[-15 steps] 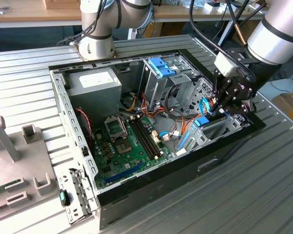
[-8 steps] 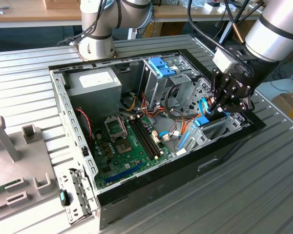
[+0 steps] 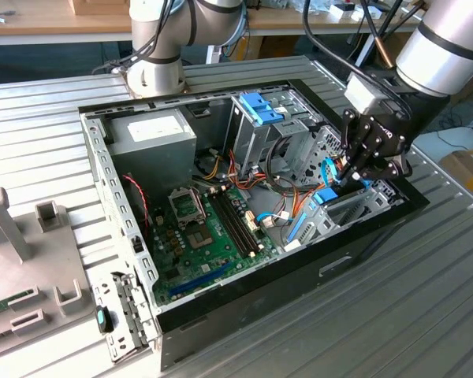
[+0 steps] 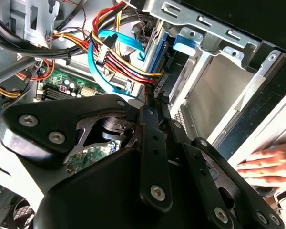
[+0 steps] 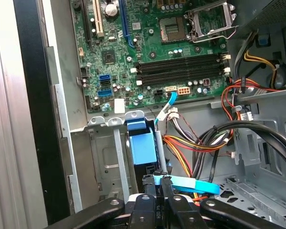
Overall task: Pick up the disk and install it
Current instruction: 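Insert the first disk wire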
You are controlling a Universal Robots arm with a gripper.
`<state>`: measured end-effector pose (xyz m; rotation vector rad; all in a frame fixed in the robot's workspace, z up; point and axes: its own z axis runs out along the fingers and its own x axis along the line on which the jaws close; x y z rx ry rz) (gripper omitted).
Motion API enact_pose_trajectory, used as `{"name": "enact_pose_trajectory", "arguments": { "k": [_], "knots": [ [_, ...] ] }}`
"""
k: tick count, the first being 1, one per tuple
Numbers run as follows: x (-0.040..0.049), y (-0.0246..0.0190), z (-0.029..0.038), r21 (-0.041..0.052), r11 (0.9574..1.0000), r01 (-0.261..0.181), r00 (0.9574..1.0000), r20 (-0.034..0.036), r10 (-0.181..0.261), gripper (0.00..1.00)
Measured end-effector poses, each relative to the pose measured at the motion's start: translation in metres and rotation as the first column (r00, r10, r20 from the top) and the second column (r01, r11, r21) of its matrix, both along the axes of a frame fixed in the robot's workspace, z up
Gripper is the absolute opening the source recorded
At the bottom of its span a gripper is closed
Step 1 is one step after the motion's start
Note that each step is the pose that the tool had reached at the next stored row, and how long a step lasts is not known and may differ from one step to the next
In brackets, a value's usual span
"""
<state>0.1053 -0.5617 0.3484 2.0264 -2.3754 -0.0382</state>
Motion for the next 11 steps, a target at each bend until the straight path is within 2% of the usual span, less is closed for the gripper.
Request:
{"name": "enact_pose_trajectory", "arguments": {
  "k": [1,3,5,8,9,11],
  "knots": [
    [0.0002,0.0013,0.0,-0.0074,1.0,-0.001,1.0,0.0,0.001,0.16],
    [0.0018,0.003,0.0,-0.0107,0.9999,-0.002,1.0,0.0,0.002,0.16],
    [0.0021,0.0045,-0.0001,-0.0118,0.9999,-0.002,1.0,0.0,0.002,0.16],
    [0.0025,0.0045,-0.0001,-0.0119,0.9999,-0.002,1.0,0.0,0.002,0.16],
    [0.0034,0.0038,0.0049,-0.012,0.9999,-0.002,1.0,0.0,0.002,0.16],
    [0.0053,0.0036,0.0001,-0.0123,0.9999,-0.002,1.0,0.0,0.002,0.16]
  ]
}}
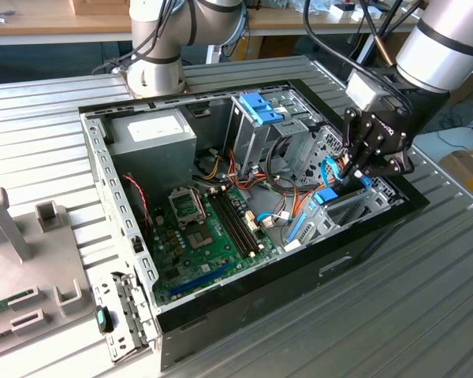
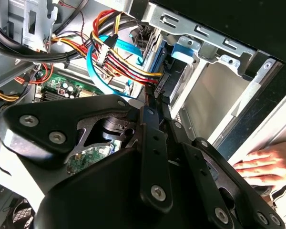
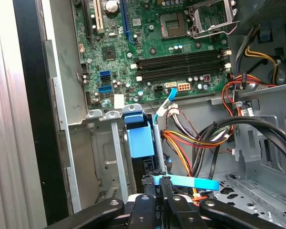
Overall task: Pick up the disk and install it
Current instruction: 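Insert the first disk wire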
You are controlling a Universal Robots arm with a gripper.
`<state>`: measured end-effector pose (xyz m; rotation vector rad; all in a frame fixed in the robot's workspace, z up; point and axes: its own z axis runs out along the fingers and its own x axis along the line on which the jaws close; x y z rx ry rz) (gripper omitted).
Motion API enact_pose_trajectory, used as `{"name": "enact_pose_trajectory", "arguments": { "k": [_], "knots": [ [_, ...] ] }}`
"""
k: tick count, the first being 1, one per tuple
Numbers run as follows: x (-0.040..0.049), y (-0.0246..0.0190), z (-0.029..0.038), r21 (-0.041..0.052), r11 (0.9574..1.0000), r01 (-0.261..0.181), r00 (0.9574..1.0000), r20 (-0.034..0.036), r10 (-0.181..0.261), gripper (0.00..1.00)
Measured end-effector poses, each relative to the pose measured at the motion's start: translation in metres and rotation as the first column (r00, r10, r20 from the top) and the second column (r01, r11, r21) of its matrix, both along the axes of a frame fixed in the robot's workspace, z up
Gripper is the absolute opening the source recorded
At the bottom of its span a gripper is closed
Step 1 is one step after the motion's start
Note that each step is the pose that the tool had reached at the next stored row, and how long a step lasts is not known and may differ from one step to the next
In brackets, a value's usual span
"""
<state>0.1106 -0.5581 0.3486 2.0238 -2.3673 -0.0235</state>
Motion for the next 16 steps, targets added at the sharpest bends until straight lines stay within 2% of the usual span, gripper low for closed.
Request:
{"name": "enact_pose_trajectory", "arguments": {
  "k": [5,16],
  "knots": [
    [0.0001,0.0,-0.0035,-0.0001,1.0,0.0,1.0,-0.0001,0.0,0.16],
    [0.0001,0.0,-0.0041,0.0,1.0,0.0,1.0,-0.0001,0.0,0.16]
  ]
}}
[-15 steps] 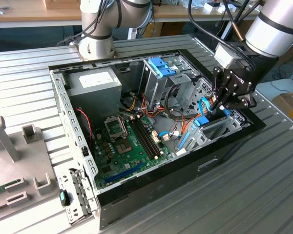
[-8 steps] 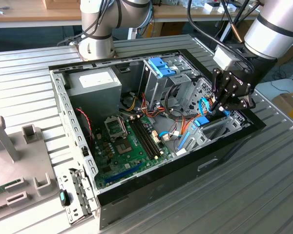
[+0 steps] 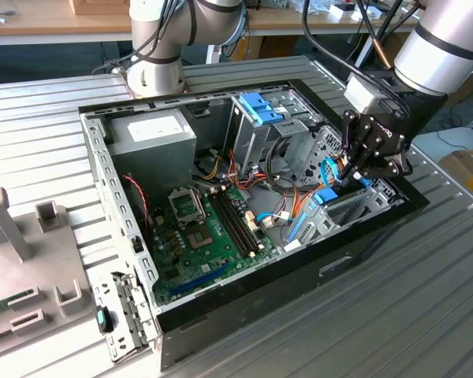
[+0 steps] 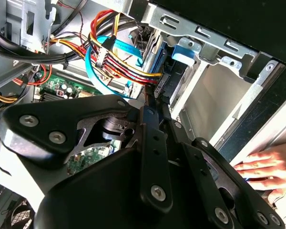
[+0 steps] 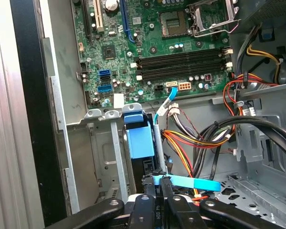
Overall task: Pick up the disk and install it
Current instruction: 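Insert the first disk wire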
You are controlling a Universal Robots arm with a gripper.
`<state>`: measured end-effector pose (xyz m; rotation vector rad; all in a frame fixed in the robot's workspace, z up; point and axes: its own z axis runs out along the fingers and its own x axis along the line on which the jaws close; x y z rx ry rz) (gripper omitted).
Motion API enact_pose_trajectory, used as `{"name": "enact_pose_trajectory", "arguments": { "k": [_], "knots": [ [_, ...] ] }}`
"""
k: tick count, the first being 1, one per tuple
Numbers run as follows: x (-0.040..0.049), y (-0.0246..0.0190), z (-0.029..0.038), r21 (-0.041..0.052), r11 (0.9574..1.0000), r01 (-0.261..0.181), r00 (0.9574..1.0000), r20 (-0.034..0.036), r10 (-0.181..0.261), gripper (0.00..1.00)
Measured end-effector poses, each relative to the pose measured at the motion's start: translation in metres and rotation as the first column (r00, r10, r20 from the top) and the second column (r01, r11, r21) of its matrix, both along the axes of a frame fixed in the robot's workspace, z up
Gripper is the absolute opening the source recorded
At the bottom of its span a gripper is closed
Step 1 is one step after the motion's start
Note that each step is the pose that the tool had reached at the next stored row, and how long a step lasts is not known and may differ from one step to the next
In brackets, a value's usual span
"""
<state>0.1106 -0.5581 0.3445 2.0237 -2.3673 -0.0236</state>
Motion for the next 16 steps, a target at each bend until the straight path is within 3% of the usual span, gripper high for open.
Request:
{"name": "enact_pose_trajectory", "arguments": {
  "k": [6,16],
  "knots": [
    [0.0,0.0,-0.0014,0.0001,1.0,0.001,1.0,-0.0003,-0.001,0.16],
    [0.0001,0.0,-0.0004,0.0001,0.998,0.063,0.998,-0.0002,-0.063,0.16]
  ]
}}
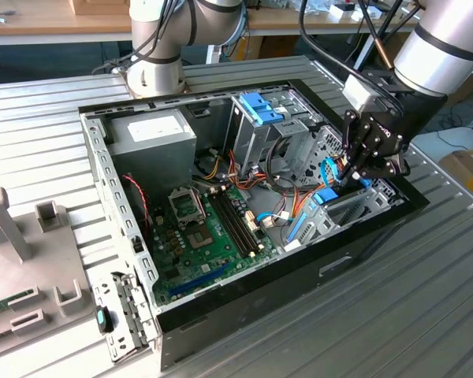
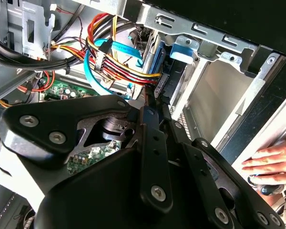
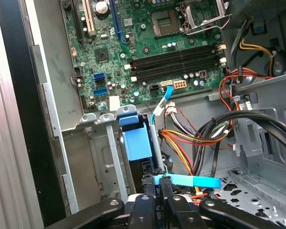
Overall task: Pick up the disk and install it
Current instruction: 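Insert the first disk wire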
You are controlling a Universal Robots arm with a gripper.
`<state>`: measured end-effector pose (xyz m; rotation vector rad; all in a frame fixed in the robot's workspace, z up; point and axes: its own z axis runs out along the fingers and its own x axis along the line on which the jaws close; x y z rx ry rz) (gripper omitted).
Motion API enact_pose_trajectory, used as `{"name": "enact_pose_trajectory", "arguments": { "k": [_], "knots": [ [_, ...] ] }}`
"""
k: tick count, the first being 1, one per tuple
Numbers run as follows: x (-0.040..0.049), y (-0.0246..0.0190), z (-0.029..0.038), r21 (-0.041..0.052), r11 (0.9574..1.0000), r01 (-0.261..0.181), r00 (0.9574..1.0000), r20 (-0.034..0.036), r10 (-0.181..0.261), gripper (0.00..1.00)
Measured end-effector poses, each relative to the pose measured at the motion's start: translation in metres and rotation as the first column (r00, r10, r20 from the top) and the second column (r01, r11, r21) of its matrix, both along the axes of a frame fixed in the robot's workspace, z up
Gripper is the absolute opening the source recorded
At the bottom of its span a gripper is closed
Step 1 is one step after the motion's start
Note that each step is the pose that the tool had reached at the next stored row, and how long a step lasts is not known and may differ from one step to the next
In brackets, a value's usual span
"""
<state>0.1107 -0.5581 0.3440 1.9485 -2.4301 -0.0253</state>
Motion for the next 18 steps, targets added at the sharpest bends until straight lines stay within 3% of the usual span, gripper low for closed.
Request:
{"name": "enact_pose_trajectory", "arguments": {
  "k": [8,10,13,18],
  "knots": [
    [0.0,0.0,0.0,0.0,1.0,0.0,1.0,0.0,0.0,0.17],
    [0.0,-0.0001,0.0006,0.0,1.0,0.0,1.0,0.0001,0.0,0.3],
    [0.0014,0.0005,0.0037,0.0002,1.0,0.0,1.0,-0.0007,0.0,0.3],
    [0.012,0.0049,0.0042,-0.0003,1.0,0.0,0.9999,-0.0145,0.0,0.3]
  ]
}}
